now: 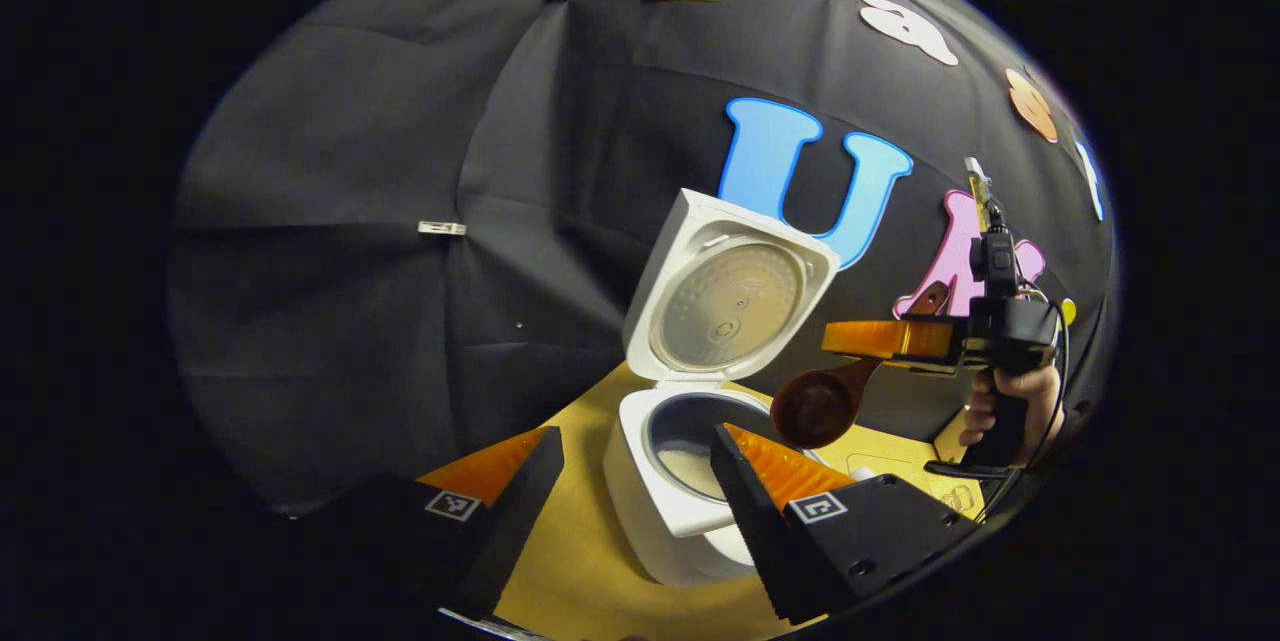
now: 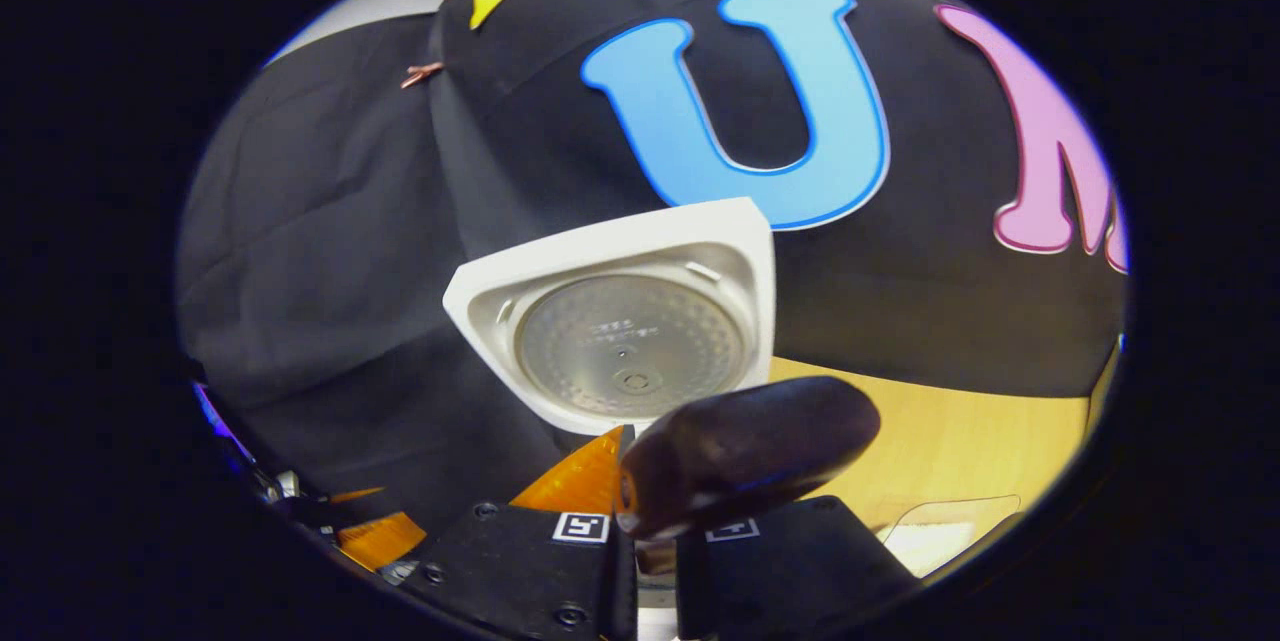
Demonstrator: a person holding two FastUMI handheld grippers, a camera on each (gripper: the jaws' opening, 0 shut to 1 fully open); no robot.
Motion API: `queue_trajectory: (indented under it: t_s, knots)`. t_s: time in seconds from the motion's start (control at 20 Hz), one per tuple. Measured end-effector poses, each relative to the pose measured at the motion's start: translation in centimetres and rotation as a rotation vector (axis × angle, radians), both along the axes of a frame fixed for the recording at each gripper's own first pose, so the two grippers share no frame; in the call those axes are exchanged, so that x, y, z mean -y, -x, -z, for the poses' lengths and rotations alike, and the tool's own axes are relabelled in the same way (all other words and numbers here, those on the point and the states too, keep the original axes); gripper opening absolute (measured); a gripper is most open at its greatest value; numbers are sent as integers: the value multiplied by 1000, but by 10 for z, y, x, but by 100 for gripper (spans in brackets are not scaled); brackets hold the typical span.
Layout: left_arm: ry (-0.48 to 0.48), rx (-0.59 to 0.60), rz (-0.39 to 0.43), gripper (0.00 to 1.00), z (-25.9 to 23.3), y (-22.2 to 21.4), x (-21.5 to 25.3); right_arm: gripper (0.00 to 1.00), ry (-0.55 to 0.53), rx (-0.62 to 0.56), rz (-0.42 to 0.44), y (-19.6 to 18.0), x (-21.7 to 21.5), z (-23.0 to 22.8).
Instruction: Close the left gripper, press the button to open the rice cooker; take a wooden spoon from the chopstick holder with the right hand, scoop a spoonful of rice and pour it into the rice cooker, then put the wooden spoon back into the chopstick holder.
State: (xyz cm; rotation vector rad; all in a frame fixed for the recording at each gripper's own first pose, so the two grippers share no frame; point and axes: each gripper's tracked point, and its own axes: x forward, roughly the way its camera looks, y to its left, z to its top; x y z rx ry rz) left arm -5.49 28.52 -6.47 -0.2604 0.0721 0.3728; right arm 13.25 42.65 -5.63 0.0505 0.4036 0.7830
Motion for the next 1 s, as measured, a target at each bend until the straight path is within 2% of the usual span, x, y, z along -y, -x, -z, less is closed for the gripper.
queue_trajectory:
  t_s: [0.15, 0.2, 0.25, 0.35, 0.5, 0.55, 0.6, 0.7, 0.75, 0.8, 1.0]
  knots:
    - [-39, -16, 48, 96, -4, -16, 17, 7, -50, -28, 50, -6, 35, -17]
    - [-46, -16, 64, 92, -8, -22, 25, 7, -62, -25, 73, -9, 49, -24]
    - [-48, -12, 83, 96, -12, -27, 34, 7, -74, -19, 101, -13, 66, -30]
    - [-53, -9, 115, 96, -16, -37, 53, 7, -97, -6, 159, -22, 100, -41]
    - [-79, -3, 157, 96, -25, -54, 80, 7, -125, 7, 251, -35, 158, -53]
    - [-88, -3, 169, 92, -28, -59, 89, 7, -129, 12, 280, -39, 179, -57]
    - [-95, -2, 180, 96, -30, -64, 97, 7, -132, 17, 310, -42, 200, -58]
    - [-105, -2, 203, 96, -36, -72, 115, 7, -142, 24, 383, -50, 246, -62]
    - [-109, -4, 211, 92, -38, -75, 122, 7, -148, 23, 415, -53, 267, -62]
    - [-114, -7, 217, 96, -39, -78, 129, 7, -155, 21, 450, -50, 291, -57]
    - [-124, -18, 217, 96, -42, -83, 145, 7, -149, 13, 582, -49, 373, -48]
